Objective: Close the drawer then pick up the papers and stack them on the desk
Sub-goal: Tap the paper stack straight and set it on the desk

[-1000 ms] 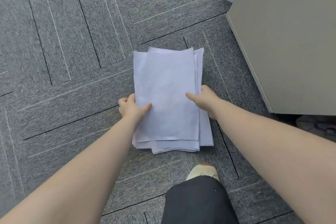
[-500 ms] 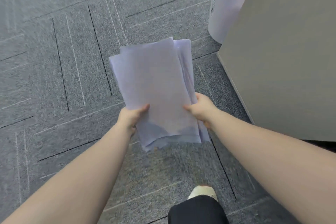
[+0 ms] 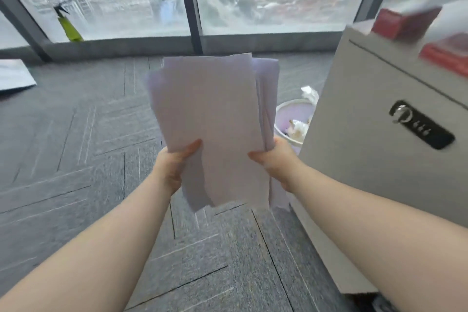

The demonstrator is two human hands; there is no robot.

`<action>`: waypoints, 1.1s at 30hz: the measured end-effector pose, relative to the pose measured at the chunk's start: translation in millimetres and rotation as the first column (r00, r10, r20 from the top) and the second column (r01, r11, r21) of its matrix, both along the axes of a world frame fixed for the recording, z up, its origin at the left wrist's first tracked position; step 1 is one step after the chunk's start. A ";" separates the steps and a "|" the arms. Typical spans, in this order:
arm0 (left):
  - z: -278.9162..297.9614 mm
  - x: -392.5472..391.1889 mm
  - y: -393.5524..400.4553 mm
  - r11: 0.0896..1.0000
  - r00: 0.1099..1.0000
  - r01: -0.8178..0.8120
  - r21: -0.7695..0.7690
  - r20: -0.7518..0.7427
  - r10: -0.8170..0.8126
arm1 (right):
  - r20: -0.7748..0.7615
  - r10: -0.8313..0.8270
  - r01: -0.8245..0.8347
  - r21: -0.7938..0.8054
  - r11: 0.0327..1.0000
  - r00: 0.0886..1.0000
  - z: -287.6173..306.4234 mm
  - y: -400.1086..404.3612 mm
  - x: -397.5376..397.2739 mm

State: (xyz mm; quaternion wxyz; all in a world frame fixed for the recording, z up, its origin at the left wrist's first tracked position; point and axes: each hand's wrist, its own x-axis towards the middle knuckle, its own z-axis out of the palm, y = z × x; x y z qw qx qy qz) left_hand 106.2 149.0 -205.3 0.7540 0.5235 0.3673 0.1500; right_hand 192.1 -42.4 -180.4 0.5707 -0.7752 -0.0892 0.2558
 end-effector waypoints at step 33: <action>415.7 64.7 -377.9 0.850 0.693 0.424 0.312 0.493 -0.526 | 0.350 -0.638 0.507 0.400 0.764 0.686 407.1 -400.2 -39.0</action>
